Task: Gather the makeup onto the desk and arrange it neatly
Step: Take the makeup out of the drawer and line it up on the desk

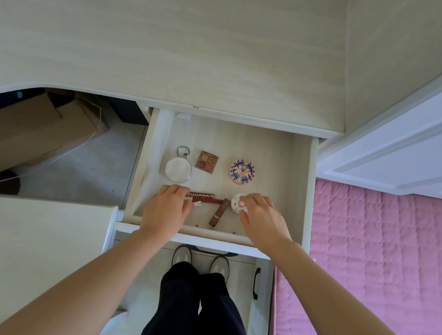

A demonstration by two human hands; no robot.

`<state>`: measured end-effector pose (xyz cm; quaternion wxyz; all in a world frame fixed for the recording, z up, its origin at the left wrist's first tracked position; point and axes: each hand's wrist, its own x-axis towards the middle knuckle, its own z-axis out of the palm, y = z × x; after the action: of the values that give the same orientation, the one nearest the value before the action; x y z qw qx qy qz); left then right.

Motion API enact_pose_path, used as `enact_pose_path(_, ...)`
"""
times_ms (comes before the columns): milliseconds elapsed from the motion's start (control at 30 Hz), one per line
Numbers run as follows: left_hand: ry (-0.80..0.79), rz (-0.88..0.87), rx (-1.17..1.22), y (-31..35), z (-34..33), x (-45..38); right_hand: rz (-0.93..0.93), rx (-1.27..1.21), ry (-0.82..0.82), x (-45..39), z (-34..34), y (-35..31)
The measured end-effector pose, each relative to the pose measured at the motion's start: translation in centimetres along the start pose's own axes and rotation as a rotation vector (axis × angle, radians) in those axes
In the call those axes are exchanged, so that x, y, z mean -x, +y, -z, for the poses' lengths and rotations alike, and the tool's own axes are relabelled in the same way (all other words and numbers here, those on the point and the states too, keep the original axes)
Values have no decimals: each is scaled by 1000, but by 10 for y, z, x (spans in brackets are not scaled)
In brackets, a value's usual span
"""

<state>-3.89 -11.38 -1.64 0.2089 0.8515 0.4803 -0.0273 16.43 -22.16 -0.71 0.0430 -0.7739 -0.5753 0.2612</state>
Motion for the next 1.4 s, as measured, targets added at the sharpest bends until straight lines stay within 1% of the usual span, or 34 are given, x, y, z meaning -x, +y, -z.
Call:
enact_pose_path(167,-42,48,-28,-12,-1,-36,-74,-25,-75,-40,-1,1)
enact_pose_path(300,-92,95,-50,-27,-8,-73,-152,-15,-97,-71,-6,6)
enact_pose_path(367,-120,99,-40,-31,-12,-86,-231,-33,-112,-84,-11,9)
enact_pose_path(567,-247,143,-14,-42,-26,-115,-554,-161,-135,-115,-27,14)
enact_pose_path(667,-283,180,4,-47,-34,-124,-653,-193,-122,-127,-36,14)
enact_pose_path(733,-313,189,12,-50,-39,-126,-640,-96,-116,-132,-41,13)
enact_pose_path(800,-307,185,10,-53,-43,-126,-610,-33,-103,-136,-45,11)
enact_pose_path(933,-245,157,-79,-54,-50,-124,-635,-50,-82,-143,-51,11)
enact_pose_path(1000,-233,151,-86,-54,-53,-124,-654,-54,-85,-145,-52,11)
enact_pose_path(1133,-242,192,-71,-56,-54,-129,-699,-96,-73,-147,-52,10)
enact_pose_path(1267,-233,181,-113,-53,-55,-129,-665,-218,-16,-144,-52,6)
enact_pose_path(1333,-221,177,-47,-51,-56,-126,-633,-299,18,-141,-52,2)
enact_pose_path(1400,-201,186,74,-50,-56,-120,-614,-344,50,-138,-53,-1)
